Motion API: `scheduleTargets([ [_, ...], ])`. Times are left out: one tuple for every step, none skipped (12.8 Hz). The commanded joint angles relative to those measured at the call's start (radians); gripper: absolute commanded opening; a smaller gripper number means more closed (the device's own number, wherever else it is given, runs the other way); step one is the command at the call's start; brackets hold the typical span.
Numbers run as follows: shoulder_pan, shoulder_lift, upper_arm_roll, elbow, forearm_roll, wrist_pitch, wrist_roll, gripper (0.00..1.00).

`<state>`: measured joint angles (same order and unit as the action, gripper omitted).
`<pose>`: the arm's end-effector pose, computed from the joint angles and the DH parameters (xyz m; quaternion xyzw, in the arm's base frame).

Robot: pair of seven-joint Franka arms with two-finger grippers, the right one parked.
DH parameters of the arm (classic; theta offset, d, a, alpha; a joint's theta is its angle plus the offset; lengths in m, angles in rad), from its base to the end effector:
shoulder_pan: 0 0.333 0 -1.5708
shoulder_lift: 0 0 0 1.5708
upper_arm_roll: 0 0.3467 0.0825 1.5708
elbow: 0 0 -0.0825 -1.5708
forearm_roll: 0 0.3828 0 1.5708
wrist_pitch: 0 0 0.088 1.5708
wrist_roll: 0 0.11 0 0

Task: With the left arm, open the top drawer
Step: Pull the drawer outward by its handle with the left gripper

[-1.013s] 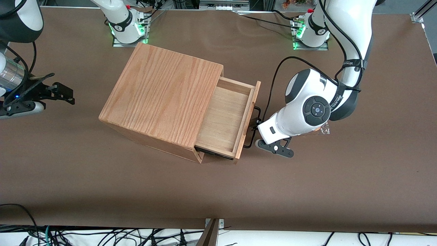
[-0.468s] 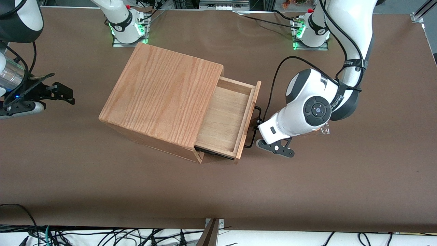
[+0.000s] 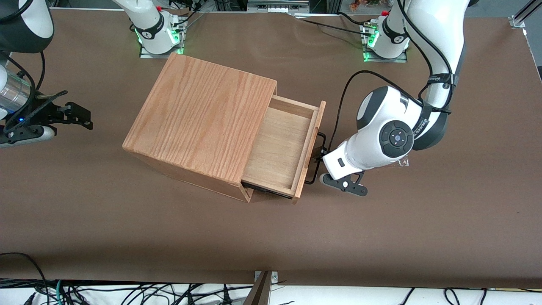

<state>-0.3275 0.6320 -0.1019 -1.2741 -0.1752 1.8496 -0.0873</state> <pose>0.6765 -0.3047 0.4049 0.9841 -0.1342 -0.0547 0.1030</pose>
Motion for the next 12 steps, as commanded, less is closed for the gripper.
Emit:
scheduleTargets([
  [0.007,-0.026,0.004,-0.007,0.046,-0.047,0.029,1.00],
  [0.008,-0.029,0.004,-0.004,0.046,-0.047,0.029,1.00],
  [0.012,-0.035,0.004,-0.004,0.045,-0.047,0.028,1.00],
  [0.016,-0.040,0.001,-0.004,0.031,-0.047,0.024,1.00],
  [0.016,-0.041,-0.007,0.004,0.029,-0.049,0.018,1.00],
  [0.015,-0.064,-0.016,0.005,0.029,-0.058,0.015,1.00],
  [0.018,-0.078,-0.022,0.009,0.029,-0.084,0.015,1.00],
  [0.021,-0.104,-0.022,0.013,0.029,-0.117,0.020,1.00],
  [0.034,-0.129,-0.022,0.013,0.029,-0.153,0.023,1.00],
  [0.041,-0.153,-0.022,0.013,0.029,-0.188,0.026,1.00],
  [0.050,-0.179,-0.021,0.013,0.028,-0.231,0.026,1.00],
  [0.062,-0.210,-0.019,0.013,0.029,-0.277,0.027,1.00],
])
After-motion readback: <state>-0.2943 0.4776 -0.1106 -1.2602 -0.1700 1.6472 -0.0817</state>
